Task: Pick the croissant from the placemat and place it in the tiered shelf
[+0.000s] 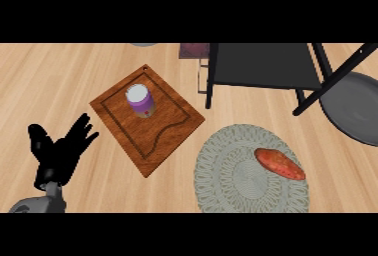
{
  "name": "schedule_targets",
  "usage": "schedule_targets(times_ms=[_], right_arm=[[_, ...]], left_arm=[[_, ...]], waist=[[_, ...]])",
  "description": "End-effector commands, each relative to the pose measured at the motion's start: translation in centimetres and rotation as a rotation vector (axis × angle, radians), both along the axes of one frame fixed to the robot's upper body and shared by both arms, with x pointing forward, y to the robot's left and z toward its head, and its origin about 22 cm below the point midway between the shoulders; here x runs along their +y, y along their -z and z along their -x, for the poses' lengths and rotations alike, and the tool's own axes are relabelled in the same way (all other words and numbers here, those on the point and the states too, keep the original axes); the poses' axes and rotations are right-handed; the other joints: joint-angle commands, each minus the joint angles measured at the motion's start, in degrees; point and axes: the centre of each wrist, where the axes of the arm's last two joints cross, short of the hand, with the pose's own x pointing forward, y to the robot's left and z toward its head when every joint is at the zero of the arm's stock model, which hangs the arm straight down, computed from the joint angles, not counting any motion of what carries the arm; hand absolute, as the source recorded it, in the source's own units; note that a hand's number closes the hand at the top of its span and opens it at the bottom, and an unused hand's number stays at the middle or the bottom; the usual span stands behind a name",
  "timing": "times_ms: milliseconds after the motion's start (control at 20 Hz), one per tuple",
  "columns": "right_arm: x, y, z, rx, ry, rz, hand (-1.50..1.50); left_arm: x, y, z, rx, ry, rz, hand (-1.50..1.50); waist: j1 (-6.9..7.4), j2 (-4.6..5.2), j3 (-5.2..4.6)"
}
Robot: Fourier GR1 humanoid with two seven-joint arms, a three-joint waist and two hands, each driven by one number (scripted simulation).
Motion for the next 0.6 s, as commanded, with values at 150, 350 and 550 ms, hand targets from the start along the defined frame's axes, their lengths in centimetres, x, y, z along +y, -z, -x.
schedule_targets(times_ms=[150,350,550], right_arm=[[-9.0,-1.3,4.5,-0.047,0.122,-0.113,-1.50],[-13.5,0.1,6.8,-0.027,0.073,-0.121,-1.50],[-15.1,0.1,8.8,-0.033,0.042,-0.109,-1.50]], left_arm=[[0.2,1.7,1.3,0.059,-0.026,-0.015,0.00],[1.1,1.6,1.0,0.068,-0.028,0.009,0.00],[1.1,1.0,0.8,0.061,-0.014,0.008,0.00]], waist=[[-0.85,0.07,-0.25],[-1.04,0.13,-0.24],[-0.53,0.13,-0.27]])
